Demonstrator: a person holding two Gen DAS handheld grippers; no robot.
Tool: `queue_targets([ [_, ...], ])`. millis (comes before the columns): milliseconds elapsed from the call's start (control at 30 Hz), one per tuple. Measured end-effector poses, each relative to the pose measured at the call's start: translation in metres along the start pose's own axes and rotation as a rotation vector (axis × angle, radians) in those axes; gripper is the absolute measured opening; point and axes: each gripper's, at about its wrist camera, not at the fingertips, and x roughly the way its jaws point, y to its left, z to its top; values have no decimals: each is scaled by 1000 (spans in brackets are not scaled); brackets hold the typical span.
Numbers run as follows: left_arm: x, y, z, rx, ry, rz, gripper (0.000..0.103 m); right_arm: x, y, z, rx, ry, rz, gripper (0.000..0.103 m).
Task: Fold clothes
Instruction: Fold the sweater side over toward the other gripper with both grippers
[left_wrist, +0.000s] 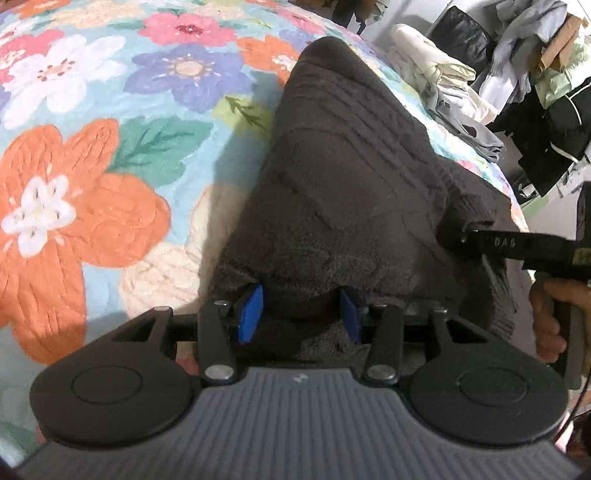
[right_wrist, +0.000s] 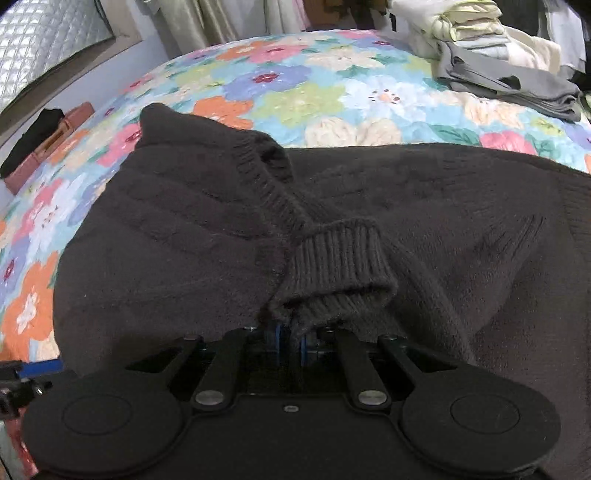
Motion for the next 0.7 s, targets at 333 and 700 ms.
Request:
queue_targets([
  [333,-40,8,11,-58,-97,-115,46,-64,34,-6,-133,-240,5,42],
  [700,-5,0,1,41,-5,-6,46,-5,72,-40,-326,-17,9,51],
])
